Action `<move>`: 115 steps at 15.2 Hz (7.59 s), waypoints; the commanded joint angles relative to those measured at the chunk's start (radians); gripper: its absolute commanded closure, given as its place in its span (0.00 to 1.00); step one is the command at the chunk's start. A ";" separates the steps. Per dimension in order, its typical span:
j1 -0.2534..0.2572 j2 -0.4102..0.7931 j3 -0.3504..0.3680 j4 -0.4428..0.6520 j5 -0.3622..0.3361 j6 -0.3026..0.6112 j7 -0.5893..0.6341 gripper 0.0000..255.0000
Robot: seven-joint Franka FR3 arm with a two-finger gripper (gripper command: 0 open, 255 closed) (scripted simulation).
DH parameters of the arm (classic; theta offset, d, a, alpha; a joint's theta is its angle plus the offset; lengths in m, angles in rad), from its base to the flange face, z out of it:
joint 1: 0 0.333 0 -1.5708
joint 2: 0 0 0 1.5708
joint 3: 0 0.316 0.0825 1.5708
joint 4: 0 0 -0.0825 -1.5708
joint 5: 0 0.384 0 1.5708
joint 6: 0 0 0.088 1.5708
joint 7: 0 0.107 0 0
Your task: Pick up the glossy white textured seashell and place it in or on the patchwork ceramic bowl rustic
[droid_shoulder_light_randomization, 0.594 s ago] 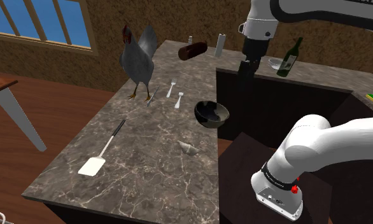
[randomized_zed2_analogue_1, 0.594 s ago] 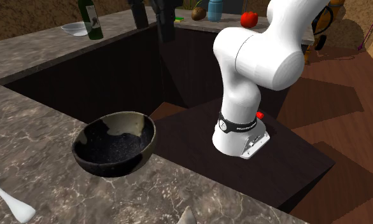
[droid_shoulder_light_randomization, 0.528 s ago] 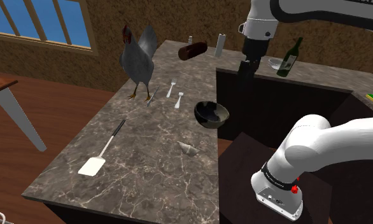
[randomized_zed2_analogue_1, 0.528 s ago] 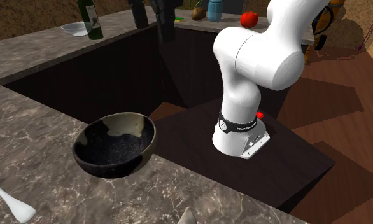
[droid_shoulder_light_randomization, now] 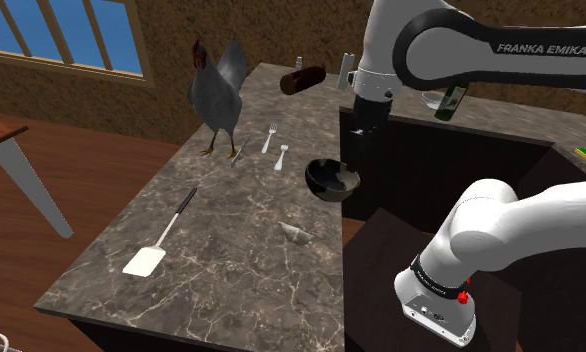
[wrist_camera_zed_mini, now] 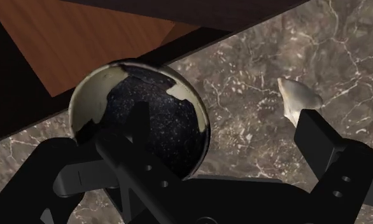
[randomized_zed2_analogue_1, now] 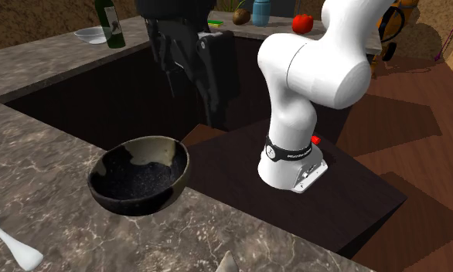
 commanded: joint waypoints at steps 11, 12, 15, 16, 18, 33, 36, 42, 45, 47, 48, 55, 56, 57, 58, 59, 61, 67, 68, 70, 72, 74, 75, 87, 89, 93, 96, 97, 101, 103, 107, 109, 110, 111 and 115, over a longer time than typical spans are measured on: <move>0.091 0.247 0.206 -0.119 0.114 0.443 0.099 0.00; 0.096 0.278 0.224 -0.120 0.118 0.481 0.110 0.00; 0.103 0.380 0.282 -0.114 0.119 0.596 0.145 0.00; 0.104 0.395 0.290 -0.113 0.117 0.611 0.150 0.00; 0.102 0.416 0.297 -0.126 0.116 0.645 0.153 0.00; 0.094 0.481 0.317 -0.158 0.108 0.741 0.163 1.00; 0.094 0.481 0.317 -0.158 0.108 0.741 0.163 1.00; 0.096 0.468 0.313 -0.152 0.110 0.723 0.161 1.00; 0.100 0.434 0.303 -0.135 0.114 0.672 0.156 1.00; 0.102 0.412 0.297 -0.122 0.116 0.638 0.153 1.00; 0.103 0.402 0.293 -0.115 0.116 0.621 0.152 1.00; 0.106 0.341 0.271 -0.062 0.115 0.508 0.147 1.00; 0.107 0.334 0.268 -0.053 0.115 0.492 0.147 1.00; 0.107 0.327 0.265 -0.044 0.114 0.476 0.146 1.00; 0.107 0.320 0.263 -0.035 0.113 0.461 0.146 1.00; 0.107 0.314 0.260 -0.026 0.112 0.445 0.146 1.00; 0.107 0.302 0.254 -0.008 0.110 0.415 0.146 1.00; 0.105 0.274 0.238 0.054 0.103 0.326 0.146 1.00; 0.105 0.271 0.235 0.064 0.102 0.312 0.146 1.00; 0.104 0.264 0.231 0.087 0.099 0.283 0.147 1.00; 0.103 0.259 0.226 0.110 0.096 0.255 0.147 1.00; 0.102 0.256 0.223 0.124 0.094 0.238 0.147 1.00; 0.094 0.245 0.202 0.112 0.087 0.236 0.122 1.00; -0.028 0.208 -0.044 0.056 -0.041 0.230 -0.176 1.00; -0.051 0.220 -0.084 0.063 -0.064 0.233 -0.224 1.00; -0.070 0.240 -0.117 0.037 -0.083 0.279 -0.267 1.00; -0.070 0.250 -0.116 0.003 -0.083 0.322 -0.267 1.00; -0.070 0.253 -0.116 -0.008 -0.082 0.336 -0.267 1.00; -0.070 0.270 -0.115 -0.050 -0.081 0.396 -0.268 1.00; -0.069 0.281 -0.115 -0.070 -0.081 0.426 -0.269 1.00; -0.069 0.282 -0.115 -0.073 -0.081 0.430 -0.269 1.00; -0.069 0.282 -0.115 -0.073 -0.081 0.430 -0.269 1.00; -0.069 0.282 -0.115 -0.073 -0.081 0.430 -0.269 1.00; -0.069 0.282 -0.115 -0.073 -0.081 0.430 -0.269 1.00; -0.069 0.282 -0.115 -0.073 -0.081 0.430 -0.269 0.00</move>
